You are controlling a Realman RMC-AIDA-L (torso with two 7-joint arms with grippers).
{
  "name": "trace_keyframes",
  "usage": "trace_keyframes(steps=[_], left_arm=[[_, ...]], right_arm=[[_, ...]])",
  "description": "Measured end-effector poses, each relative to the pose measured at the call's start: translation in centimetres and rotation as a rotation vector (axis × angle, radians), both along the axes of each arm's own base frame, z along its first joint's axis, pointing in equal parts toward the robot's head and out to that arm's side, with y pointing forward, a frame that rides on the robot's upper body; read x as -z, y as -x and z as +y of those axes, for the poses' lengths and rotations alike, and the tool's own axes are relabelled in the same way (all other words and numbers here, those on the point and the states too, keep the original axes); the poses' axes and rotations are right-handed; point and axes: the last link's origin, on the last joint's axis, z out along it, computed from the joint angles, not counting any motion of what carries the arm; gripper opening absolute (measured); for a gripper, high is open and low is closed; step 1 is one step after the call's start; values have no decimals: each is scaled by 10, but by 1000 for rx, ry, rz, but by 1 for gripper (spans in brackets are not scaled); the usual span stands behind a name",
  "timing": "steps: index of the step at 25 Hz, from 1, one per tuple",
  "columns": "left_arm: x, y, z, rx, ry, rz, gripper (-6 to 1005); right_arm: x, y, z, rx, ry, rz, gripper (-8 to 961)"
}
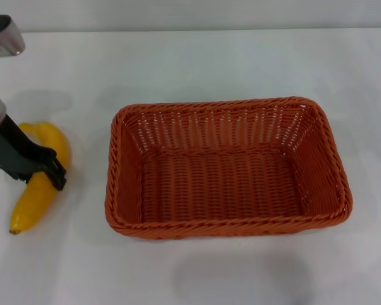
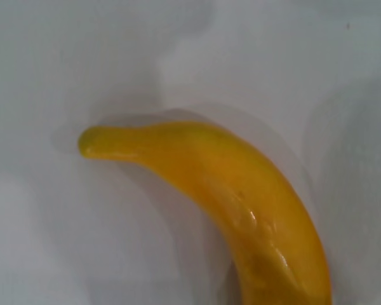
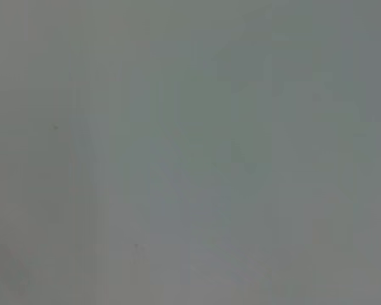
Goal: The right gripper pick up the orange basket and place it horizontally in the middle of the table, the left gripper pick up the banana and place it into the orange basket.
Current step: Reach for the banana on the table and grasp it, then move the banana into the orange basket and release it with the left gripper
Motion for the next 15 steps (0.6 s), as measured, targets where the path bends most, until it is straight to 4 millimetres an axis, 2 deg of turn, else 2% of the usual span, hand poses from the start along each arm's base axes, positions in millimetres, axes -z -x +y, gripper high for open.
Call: trace_keyframes(steps=[3,7,11,15], left_arm=[[-11,-1,6,10,-23,-5,499],[-40,-18,19,56,-59,-87,495],[-72,-57,32,176,-59,-257,493],[-82,-112,40,350,31,-370,493]], right_arm=[[-1,-2,-2,4,-3,-3,678],[-5,-4,-4,9,-10,-12,678],[-7,-4,-4,9,-14,-16,678],[-9,-3,-4,5,-19,-17,678]])
